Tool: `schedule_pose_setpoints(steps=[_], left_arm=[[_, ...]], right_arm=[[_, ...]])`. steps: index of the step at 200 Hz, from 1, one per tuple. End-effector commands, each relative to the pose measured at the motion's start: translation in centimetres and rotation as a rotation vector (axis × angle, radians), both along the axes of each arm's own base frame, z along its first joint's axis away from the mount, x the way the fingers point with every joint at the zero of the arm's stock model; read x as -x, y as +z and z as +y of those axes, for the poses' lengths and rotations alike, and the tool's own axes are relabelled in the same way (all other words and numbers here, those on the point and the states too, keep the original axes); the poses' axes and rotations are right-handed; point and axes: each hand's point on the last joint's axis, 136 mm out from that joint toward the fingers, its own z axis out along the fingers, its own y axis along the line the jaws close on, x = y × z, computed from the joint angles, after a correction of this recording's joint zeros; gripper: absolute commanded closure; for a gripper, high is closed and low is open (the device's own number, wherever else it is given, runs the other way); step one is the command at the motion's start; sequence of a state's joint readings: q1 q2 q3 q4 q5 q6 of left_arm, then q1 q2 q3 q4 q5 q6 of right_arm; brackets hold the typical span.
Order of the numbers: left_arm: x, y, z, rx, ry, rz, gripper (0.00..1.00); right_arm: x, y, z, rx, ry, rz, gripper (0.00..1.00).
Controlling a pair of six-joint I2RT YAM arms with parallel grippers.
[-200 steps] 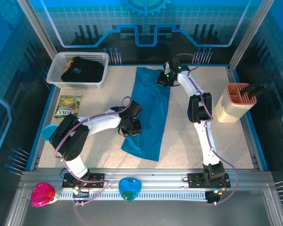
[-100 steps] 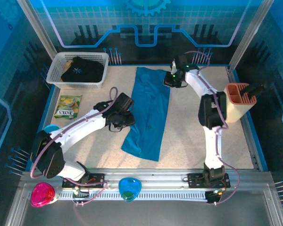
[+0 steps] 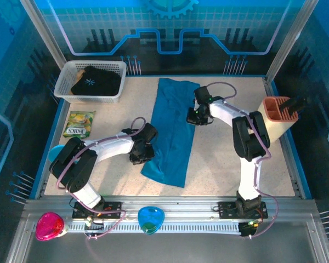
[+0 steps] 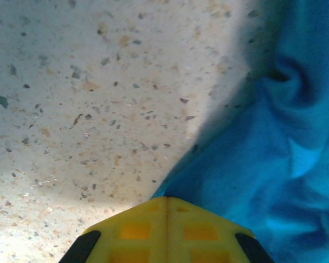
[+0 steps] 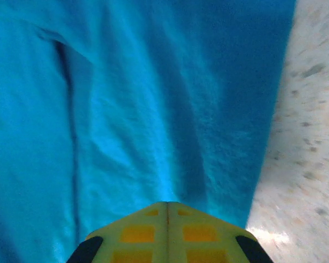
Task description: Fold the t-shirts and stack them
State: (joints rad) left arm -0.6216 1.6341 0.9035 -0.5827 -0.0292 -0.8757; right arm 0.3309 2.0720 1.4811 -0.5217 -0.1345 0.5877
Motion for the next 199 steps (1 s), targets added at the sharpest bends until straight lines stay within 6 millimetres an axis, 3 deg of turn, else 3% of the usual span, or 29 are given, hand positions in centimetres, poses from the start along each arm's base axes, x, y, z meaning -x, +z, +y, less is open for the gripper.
schedule_pose_setpoints(steps=[1,44,71,80,87,130,162,166,184,199], left_arm=[[1.0,-1.3,0.0,0.005,0.029,0.014,0.97],[3.6,-3.1,0.1,-0.01,0.046,0.084,0.97],[4.3,-3.7,-0.6,-0.003,0.046,0.111,0.98],[4.4,-3.9,-1.0,0.005,0.044,0.116,0.98],[4.4,-3.8,-1.3,0.014,0.046,0.119,0.98],[5.0,-3.4,-2.5,0.012,0.026,0.133,0.98],[5.0,-3.0,-2.2,-0.008,0.03,0.127,0.98],[5.0,-2.9,-2.2,-0.013,0.03,0.124,0.98],[4.2,-2.0,-2.1,-0.028,0.019,0.091,0.98],[2.6,-0.1,-2.0,-0.059,-0.011,0.019,0.98]], right_arm=[[-2.4,-0.2,0.4,0.004,-0.028,-0.039,1.0],[-3.8,-2.7,-0.5,0.059,-0.035,0.0,1.0],[-5.1,-3.7,-1.5,0.082,-0.021,0.027,1.0],[-5.6,-3.1,-1.7,0.084,-0.019,0.017,1.0],[-5.6,-4.2,-2.1,0.095,-0.018,0.038,1.0],[-6.6,-3.3,-3.6,0.098,-0.024,0.023,1.0],[-5.6,-3.5,-3.5,0.083,-0.008,0.04,1.0],[-5.8,-2.2,-3.3,0.071,-0.005,0.016,1.0],[-5.5,-0.6,-2.7,0.033,0.028,-0.021,1.0],[-5.8,2.5,-2.4,0.015,0.073,-0.096,1.0]])
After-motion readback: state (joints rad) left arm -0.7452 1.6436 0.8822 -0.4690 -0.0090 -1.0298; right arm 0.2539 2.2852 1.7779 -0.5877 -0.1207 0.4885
